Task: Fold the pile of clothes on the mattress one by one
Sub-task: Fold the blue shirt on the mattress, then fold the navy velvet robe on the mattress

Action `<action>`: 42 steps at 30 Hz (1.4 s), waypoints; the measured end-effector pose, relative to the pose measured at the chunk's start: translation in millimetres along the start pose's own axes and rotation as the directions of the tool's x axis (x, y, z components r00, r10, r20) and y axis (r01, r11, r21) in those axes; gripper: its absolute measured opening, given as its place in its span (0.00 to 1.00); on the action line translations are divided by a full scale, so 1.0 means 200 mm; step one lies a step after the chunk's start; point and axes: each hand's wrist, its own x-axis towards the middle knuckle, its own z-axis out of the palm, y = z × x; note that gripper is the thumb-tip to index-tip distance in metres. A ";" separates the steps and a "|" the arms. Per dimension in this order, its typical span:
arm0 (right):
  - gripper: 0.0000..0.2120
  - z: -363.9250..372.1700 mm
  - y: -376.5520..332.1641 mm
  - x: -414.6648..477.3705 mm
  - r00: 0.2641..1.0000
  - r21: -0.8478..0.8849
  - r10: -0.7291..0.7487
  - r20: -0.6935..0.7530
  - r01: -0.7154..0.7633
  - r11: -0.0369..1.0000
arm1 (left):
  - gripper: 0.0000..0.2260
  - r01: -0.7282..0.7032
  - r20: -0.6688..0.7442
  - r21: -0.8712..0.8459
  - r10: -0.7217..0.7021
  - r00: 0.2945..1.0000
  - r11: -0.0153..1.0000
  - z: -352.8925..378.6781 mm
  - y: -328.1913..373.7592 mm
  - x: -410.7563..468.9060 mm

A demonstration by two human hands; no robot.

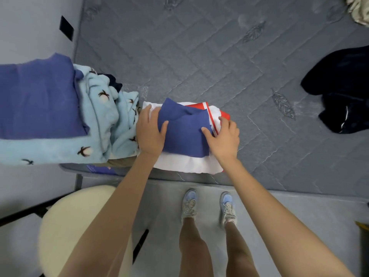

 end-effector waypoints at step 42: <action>0.36 -2.37 2.02 0.51 0.983 -0.260 0.173 -0.061 -0.183 0.948 | 0.33 -0.336 0.449 0.115 0.253 0.857 0.935 1.06 3.01 -0.18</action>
